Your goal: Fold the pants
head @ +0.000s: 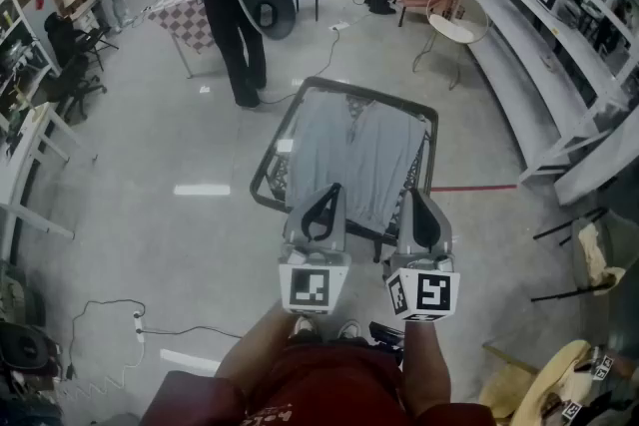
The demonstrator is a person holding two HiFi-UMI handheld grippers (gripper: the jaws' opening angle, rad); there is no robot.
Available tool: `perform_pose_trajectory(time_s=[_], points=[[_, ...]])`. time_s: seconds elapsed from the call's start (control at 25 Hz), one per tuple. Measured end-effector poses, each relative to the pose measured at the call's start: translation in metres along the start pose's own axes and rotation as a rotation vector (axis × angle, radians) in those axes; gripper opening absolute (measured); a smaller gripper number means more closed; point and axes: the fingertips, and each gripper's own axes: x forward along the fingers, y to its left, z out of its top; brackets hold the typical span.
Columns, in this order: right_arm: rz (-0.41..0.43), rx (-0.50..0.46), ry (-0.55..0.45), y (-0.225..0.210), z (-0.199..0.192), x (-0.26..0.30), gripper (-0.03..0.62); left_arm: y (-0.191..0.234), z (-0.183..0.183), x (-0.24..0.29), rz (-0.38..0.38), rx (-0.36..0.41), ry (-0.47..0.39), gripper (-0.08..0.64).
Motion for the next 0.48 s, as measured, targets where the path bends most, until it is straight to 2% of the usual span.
perform_pose_trajectory(time_s=[0.28,0.48], points=[[-0.011,0.004,0.027,-0.012,0.003,-0.007,0.002,-0.018,0.002,0.001,-0.019,0.028,0.036,0.006],[-0.034,0.011,0.043,-0.024,-0.011,-0.013,0.001,-0.027,-0.008,0.003,-0.029,0.033,0.047,0.006]])
